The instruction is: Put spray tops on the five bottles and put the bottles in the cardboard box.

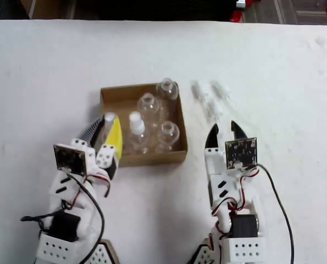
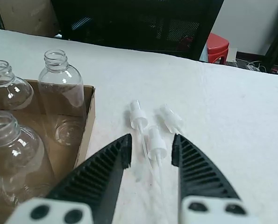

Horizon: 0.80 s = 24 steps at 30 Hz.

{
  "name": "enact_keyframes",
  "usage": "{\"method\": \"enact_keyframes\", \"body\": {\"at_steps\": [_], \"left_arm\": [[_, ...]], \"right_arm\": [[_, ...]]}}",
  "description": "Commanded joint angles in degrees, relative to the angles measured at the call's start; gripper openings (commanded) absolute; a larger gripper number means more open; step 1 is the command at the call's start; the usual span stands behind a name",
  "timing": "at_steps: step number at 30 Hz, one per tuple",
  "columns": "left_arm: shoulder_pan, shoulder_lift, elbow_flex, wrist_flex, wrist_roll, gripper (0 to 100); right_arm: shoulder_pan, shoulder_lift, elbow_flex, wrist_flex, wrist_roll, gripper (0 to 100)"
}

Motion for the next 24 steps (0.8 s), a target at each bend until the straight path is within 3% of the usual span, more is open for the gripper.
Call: {"method": "enact_keyframes", "body": {"at_steps": [1,5,13,19,24], "left_arm": [[-2.2,0.7,-4.6,6.0,0.6,21],[-2.2,0.7,-9.0,14.4,0.7,32],[-2.2,0.7,-19.0,20.4,1.1,31],[-1.8,1.2,-36.0,31.6,7.7,31],[-2.1,1.6,-37.2,33.4,10.9,31]], "right_arm": [[0.6,-0.2,0.4,-0.9,0.7,12.7],[0.6,-0.2,0.4,-0.9,0.7,12.7],[0.6,-0.2,0.4,-0.9,0.7,12.7],[0.6,-0.2,0.4,-0.9,0.7,12.7],[0.6,-0.2,0.4,-0.9,0.6,12.7]]}}
